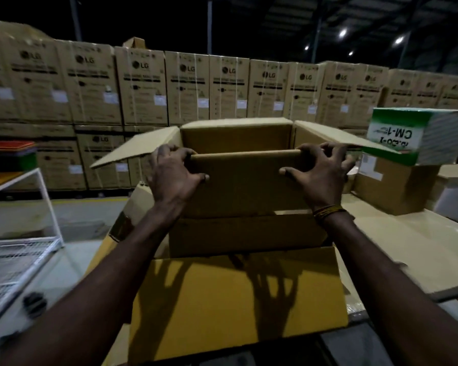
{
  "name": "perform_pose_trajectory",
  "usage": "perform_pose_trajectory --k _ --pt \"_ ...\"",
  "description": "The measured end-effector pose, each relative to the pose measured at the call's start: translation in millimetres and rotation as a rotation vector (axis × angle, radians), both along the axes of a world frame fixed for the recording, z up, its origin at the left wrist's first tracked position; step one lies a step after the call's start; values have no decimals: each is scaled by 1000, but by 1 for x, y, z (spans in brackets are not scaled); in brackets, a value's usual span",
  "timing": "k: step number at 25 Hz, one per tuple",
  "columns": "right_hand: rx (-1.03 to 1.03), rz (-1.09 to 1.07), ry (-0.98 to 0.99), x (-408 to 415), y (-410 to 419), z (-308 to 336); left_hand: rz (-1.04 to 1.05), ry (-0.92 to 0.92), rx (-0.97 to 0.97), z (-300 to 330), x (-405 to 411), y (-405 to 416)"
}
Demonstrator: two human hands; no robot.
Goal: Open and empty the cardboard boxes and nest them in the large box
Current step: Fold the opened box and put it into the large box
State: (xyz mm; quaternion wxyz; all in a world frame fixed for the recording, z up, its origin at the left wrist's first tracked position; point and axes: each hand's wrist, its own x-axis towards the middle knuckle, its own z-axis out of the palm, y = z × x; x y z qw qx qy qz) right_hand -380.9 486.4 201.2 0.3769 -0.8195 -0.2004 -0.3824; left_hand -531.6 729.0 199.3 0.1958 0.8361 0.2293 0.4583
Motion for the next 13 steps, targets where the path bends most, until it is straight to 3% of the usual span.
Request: perform_pose_trajectory --k 13 --pt "-136 -17 269 51 27 -6 9 240 -49 10 55 31"
